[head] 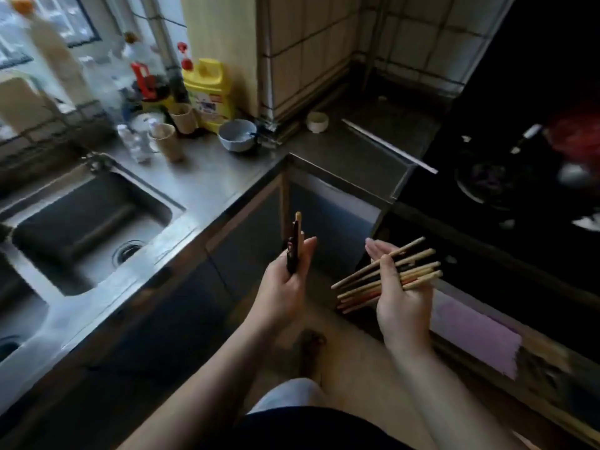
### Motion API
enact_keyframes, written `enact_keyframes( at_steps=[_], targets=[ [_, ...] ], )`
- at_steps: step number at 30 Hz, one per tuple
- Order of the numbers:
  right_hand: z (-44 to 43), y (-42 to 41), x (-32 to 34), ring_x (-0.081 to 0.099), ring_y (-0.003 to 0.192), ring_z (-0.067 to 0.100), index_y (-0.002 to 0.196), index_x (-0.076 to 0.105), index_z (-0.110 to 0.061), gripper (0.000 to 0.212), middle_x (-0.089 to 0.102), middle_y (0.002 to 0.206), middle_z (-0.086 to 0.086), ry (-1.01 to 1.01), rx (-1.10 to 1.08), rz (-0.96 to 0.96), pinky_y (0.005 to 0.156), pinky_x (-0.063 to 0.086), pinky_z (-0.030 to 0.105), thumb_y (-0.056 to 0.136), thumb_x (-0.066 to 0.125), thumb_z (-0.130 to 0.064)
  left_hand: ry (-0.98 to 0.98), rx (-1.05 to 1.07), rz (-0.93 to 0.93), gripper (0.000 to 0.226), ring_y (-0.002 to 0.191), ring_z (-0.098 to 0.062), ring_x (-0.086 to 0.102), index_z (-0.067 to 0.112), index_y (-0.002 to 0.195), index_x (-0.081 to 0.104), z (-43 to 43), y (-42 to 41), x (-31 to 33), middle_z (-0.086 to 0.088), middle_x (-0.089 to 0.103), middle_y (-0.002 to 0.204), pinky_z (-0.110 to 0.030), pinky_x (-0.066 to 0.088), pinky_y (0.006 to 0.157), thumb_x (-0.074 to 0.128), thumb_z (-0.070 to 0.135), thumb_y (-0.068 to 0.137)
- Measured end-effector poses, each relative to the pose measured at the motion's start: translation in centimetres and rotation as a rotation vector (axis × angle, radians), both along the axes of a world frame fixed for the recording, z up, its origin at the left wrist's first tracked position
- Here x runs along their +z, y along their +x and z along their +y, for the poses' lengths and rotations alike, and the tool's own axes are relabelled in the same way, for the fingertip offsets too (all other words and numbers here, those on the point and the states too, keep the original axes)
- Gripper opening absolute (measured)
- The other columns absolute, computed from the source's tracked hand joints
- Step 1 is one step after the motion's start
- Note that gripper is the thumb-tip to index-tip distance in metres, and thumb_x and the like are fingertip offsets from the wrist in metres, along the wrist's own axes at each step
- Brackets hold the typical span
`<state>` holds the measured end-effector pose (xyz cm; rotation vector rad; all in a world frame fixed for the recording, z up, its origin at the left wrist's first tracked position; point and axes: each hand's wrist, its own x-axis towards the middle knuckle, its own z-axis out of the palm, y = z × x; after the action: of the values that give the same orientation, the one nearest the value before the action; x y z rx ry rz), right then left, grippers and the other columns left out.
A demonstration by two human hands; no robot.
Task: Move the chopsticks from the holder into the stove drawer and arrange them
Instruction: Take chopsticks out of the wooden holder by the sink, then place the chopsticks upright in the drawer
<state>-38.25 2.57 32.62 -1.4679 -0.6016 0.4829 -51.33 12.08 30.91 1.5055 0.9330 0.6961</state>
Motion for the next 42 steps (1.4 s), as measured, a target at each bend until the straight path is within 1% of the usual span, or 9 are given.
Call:
enact_keyframes(
  at_steps=[6,13,16,25,29,31,33,39,42],
  targets=[
    [-4.0,9.3,-2.2,0.063,0.114,0.011,0.114,0.067,-0.01,0.025,0.07,0.115,-0.002,-0.068,-0.268,-0.04,0.104,0.047,0.04,0.1,0.046,-0.013,-0.1,-0.278,-0.044,0.032,0.126,0.007,0.049,0.027,0.132,0.059,-1.2,11.8,-1.5,0.019,0.061,0.129,-0.022,0.036,0.11,0.045,0.02,0.104],
    [-6.1,19.2,-2.6,0.063,0.111,0.002,0.113,0.066,-0.015,0.025,0.069,0.114,-0.008,-0.172,-0.461,-0.031,0.103,0.046,0.028,0.1,0.045,-0.01,-0.117,-0.504,0.025,0.033,0.127,0.009,0.047,0.029,0.134,0.059,-0.5,24.7,-3.9,0.02,0.06,0.13,-0.014,0.033,0.105,0.047,0.027,0.103],
    [-6.5,23.2,-3.6,0.063,0.113,0.007,0.115,0.065,-0.015,0.025,0.069,0.115,-0.005,-0.211,-0.526,-0.015,0.105,0.046,0.035,0.1,0.045,-0.011,-0.165,-0.558,0.065,0.033,0.125,0.011,0.047,0.028,0.134,0.059,-0.1,29.0,-4.7,0.021,0.06,0.127,-0.006,0.031,0.099,0.047,0.024,0.103],
    [-8.6,30.2,-7.6,0.068,0.103,0.011,0.114,0.065,-0.014,0.022,0.072,0.107,-0.003,-0.311,-0.72,0.079,0.097,0.051,0.041,0.098,0.05,-0.02,-0.26,-0.731,0.239,0.027,0.129,-0.002,0.049,0.036,0.125,0.06,-1.8,37.7,-9.9,0.016,0.06,0.13,-0.034,0.034,0.115,0.048,0.025,0.103],
    [-9.4,32.4,-10.8,0.067,0.096,-0.002,0.11,0.066,-0.011,0.023,0.072,0.097,-0.008,-0.414,-0.723,0.149,0.092,0.053,0.026,0.097,0.052,-0.024,-0.318,-0.781,0.294,0.028,0.126,0.002,0.049,0.037,0.125,0.061,-3.3,39.7,-13.6,0.02,0.06,0.128,-0.017,0.037,0.106,0.046,0.026,0.104],
    [-9.6,33.3,-12.7,0.062,0.075,-0.018,0.099,0.066,-0.01,0.018,0.064,0.079,-0.018,-0.462,-0.734,0.207,0.072,0.047,0.003,0.097,0.053,-0.023,-0.341,-0.79,0.316,0.029,0.119,0.008,0.051,0.034,0.127,0.06,-4.1,40.4,-16.0,0.021,0.059,0.124,0.0,0.036,0.088,0.045,0.023,0.105],
    [-9.6,34.4,-15.0,0.055,0.061,-0.025,0.085,0.061,-0.017,0.014,0.055,0.071,-0.021,-0.497,-0.744,0.255,0.056,0.038,-0.004,0.097,0.053,-0.019,-0.354,-0.776,0.34,0.032,0.117,0.009,0.051,0.028,0.132,0.06,-4.8,41.2,-18.8,0.019,0.059,0.126,0.003,0.035,0.083,0.044,0.021,0.105],
    [-10.1,36.7,-23.9,0.055,0.05,-0.018,0.08,0.06,-0.011,0.02,0.061,0.069,0.005,-0.588,-0.667,0.353,0.046,0.036,-0.002,0.097,0.054,-0.018,-0.394,-0.678,0.394,0.029,0.096,0.018,0.058,0.021,0.128,0.061,-6.8,43.3,-28.5,0.008,0.062,0.123,-0.002,0.042,0.081,0.047,0.015,0.104],
    [-10.2,37.5,-28.2,0.067,0.068,0.013,0.098,0.067,-0.005,0.02,0.064,0.093,0.032,-0.608,-0.571,0.349,0.046,0.044,0.003,0.098,0.052,-0.019,-0.437,-0.655,0.433,0.026,0.093,0.004,0.059,0.031,0.123,0.063,-7.5,43.9,-33.2,0.006,0.064,0.126,-0.007,0.046,0.08,0.049,0.021,0.103]
  ],
)
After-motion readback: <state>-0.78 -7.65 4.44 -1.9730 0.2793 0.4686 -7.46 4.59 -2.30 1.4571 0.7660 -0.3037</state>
